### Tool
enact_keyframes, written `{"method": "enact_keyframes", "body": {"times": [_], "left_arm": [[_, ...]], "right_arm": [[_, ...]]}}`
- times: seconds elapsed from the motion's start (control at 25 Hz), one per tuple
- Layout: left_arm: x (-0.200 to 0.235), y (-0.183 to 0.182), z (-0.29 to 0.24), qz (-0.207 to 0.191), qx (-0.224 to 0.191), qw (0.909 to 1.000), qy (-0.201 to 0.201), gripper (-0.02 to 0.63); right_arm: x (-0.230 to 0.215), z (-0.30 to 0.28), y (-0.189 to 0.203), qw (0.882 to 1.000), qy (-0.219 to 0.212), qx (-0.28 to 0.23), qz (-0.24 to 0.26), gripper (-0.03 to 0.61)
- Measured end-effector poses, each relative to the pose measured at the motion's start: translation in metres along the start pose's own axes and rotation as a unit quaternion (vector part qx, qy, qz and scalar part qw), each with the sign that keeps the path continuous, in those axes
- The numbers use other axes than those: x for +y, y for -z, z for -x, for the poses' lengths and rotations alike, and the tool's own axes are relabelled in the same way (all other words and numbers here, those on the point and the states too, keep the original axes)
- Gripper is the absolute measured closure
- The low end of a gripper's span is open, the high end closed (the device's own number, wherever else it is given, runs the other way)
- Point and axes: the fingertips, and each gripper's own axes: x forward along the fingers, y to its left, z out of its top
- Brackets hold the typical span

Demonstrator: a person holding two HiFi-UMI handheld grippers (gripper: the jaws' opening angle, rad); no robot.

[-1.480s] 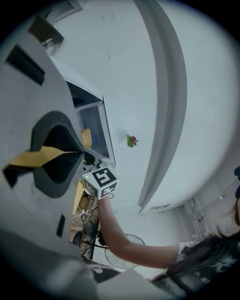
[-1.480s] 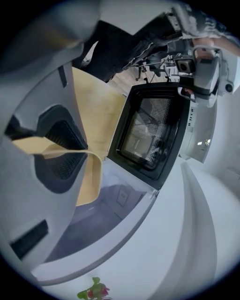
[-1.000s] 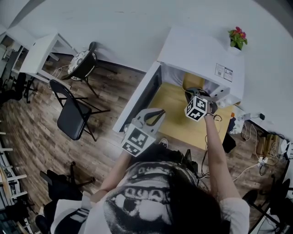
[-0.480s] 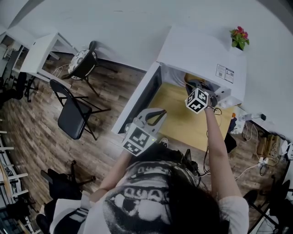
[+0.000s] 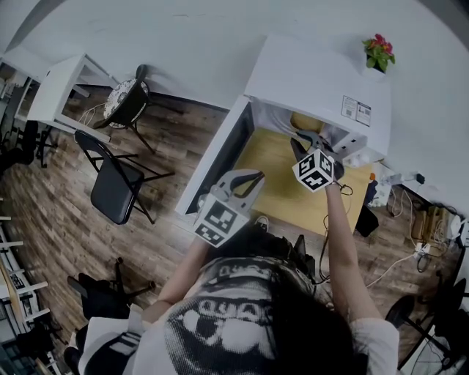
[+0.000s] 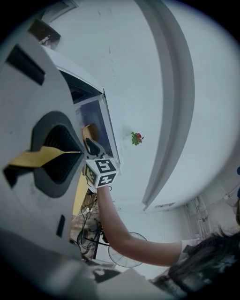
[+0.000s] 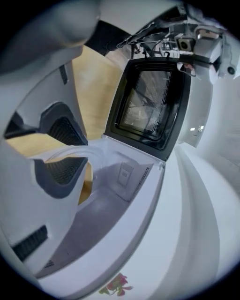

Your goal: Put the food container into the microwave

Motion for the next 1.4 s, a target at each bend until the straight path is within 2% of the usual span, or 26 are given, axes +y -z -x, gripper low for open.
{"method": "enact_keyframes", "body": {"times": [0.36, 0.76, 1.0, 1.4], "left_arm": [[-0.017, 0.001, 0.002, -0.012, 0.003, 0.9994, 0.032, 0.606], [-0.049, 0.009, 0.037, -0.034, -0.006, 0.9956, 0.087, 0.606], [-0.06, 0.027, 0.088, -0.052, -0.011, 0.9931, 0.104, 0.606], [-0.074, 0.06, 0.174, -0.049, -0.031, 0.9921, 0.111, 0.606]], "right_arm": [[0.039, 0.055, -0.006, 0.992, 0.014, -0.038, -0.117, 0.497], [0.113, 0.116, -0.02, 0.967, 0.033, -0.065, -0.246, 0.498], [0.163, 0.146, -0.05, 0.957, 0.049, -0.078, -0.275, 0.499], [0.244, 0.195, -0.105, 0.945, 0.078, -0.111, -0.297, 0.499]]}}
